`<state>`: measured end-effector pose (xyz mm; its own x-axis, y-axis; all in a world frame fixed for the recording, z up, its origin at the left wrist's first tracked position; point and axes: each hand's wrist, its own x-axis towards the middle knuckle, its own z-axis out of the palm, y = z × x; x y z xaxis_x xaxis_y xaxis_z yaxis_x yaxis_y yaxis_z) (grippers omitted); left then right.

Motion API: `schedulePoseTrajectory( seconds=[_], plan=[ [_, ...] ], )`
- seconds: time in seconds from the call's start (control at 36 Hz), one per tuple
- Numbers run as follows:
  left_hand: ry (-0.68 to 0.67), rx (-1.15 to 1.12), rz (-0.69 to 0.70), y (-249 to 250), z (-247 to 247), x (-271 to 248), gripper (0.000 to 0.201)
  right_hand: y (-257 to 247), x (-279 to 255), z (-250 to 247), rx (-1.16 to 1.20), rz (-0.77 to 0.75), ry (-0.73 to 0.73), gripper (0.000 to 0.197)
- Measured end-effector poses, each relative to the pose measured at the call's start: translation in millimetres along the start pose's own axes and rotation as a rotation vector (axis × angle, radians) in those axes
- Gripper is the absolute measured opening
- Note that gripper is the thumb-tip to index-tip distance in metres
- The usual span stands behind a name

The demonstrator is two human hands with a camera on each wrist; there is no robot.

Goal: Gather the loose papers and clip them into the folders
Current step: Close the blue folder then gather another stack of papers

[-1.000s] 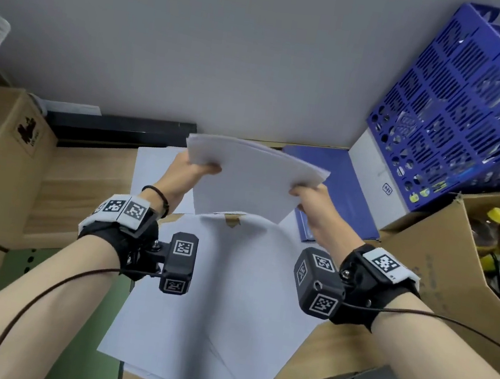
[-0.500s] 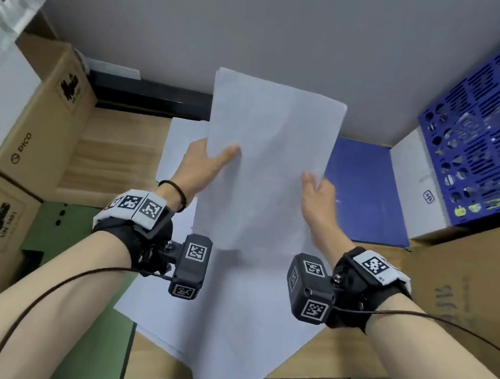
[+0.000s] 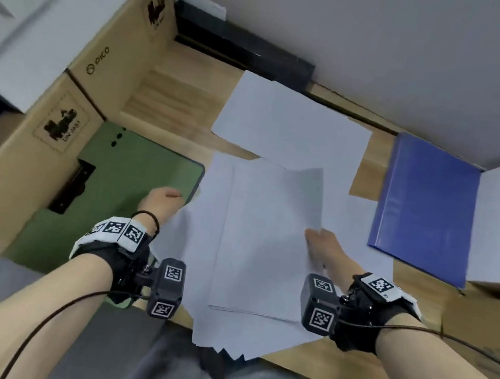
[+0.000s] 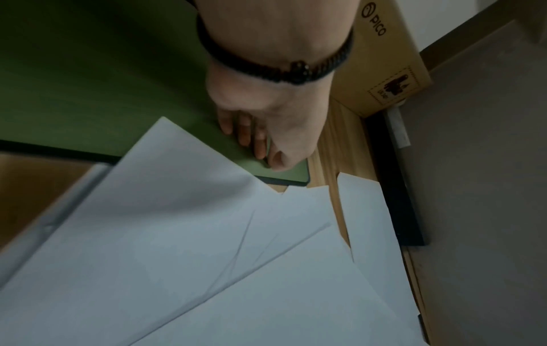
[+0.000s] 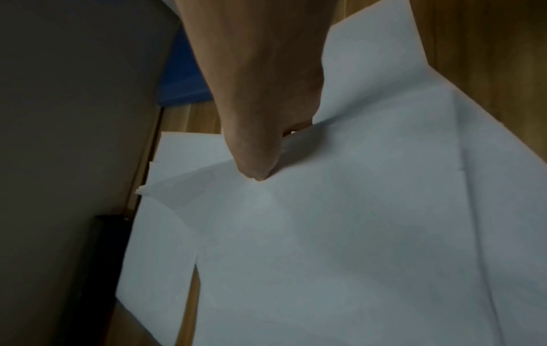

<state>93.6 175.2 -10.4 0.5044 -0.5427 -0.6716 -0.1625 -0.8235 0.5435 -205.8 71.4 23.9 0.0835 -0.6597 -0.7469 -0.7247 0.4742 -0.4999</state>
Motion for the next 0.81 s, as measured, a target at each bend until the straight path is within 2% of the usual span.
schedulePoseTrajectory(
  seconds=[0.33, 0.5, 0.64, 0.81],
  plan=[
    [-0.005, 0.058, -0.02, -18, 27, -28, 0.051, 5, 19, 14, -0.093, 0.022, -0.084, 0.018],
    [0.105, 0.294, 0.117, -13, 40, -31, 0.061, 10, 23, 8, -0.063, 0.029, -0.112, 0.017],
    [0.143, 0.445, 0.176, -2, 47, -30, 0.073, 13, 27, 3, -0.053, 0.062, -0.134, 0.031],
    [0.16, 0.442, 0.121, 11, 56, -26, 0.077, 20, 31, -6, -0.033, 0.082, -0.121, 0.043]
  ],
)
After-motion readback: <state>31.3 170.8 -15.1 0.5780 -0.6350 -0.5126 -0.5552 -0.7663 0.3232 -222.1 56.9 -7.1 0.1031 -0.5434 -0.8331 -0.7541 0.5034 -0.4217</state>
